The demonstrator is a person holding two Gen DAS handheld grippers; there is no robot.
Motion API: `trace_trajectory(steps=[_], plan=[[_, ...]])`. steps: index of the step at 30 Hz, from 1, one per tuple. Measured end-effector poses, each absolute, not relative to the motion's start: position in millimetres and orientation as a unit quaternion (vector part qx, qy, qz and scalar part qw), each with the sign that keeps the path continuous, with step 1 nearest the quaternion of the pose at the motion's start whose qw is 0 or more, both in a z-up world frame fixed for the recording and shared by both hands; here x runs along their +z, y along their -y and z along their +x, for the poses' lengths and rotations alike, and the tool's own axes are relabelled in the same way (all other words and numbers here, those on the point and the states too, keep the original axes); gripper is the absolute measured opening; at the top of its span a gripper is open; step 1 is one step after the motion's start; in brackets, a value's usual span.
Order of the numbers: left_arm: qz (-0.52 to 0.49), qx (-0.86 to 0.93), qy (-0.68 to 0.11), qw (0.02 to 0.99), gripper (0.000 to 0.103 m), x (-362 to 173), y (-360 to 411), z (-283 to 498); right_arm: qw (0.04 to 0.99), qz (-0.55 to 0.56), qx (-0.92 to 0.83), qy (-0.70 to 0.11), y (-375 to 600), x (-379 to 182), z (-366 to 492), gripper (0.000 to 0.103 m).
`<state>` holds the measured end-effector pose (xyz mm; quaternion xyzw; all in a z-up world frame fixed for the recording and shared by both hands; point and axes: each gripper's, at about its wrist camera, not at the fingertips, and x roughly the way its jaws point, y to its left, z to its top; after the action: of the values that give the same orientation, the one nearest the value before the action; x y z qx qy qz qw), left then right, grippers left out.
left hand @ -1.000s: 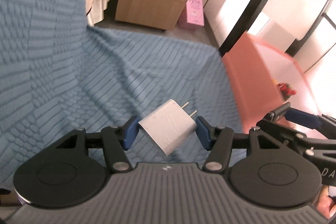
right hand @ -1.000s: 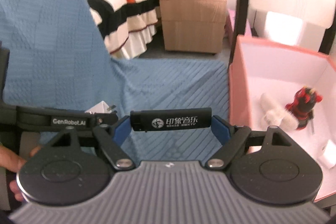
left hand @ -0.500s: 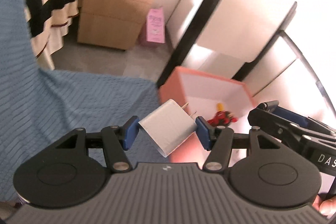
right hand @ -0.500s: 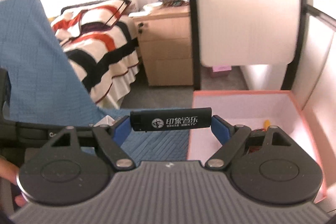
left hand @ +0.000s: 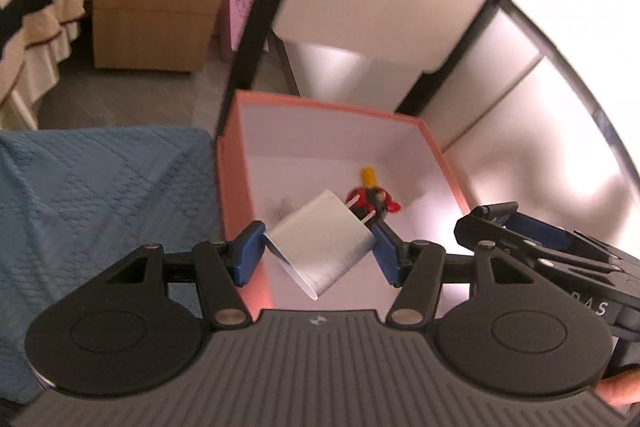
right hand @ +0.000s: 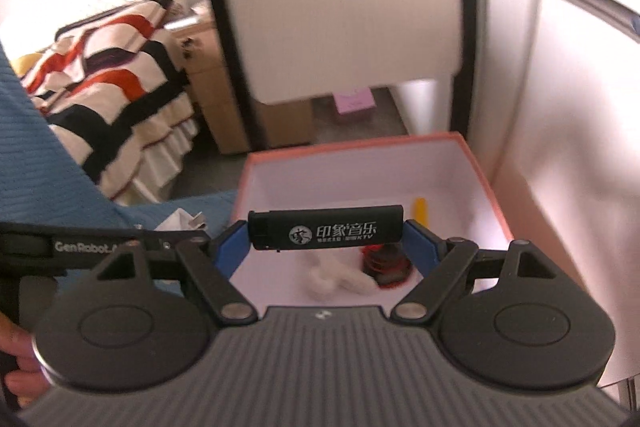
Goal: Organize rigid objects
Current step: 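Carry charger with left tool while right tool carries USB stick over pink box, then open left tool over box while right tool releases USB stick inside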
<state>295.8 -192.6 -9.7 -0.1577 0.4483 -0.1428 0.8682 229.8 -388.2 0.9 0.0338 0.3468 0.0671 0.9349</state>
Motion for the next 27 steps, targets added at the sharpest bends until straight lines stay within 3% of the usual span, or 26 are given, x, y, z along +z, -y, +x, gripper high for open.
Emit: trace_trajectory(steps=[7, 22, 25, 27], plan=[[-0.142, -0.146, -0.485, 0.850, 0.065, -55, 231, 307, 0.919, 0.049, 0.041, -0.390, 420, -48, 235, 0.085], [-0.123, -0.151, -0.525, 0.829, 0.065, -94, 258, 321, 0.895, 0.052, 0.021, -0.442, 447, -106, 241, 0.085], [-0.133, -0.147, -0.524, 0.828, 0.068, -95, 255, 321, 0.895, 0.040, 0.032, -0.442, 443, -107, 245, 0.085], [-0.145, -0.151, -0.524, 0.826, 0.076, -95, 251, 321, 0.898, 0.033, 0.030, -0.438, 442, -105, 245, 0.084]])
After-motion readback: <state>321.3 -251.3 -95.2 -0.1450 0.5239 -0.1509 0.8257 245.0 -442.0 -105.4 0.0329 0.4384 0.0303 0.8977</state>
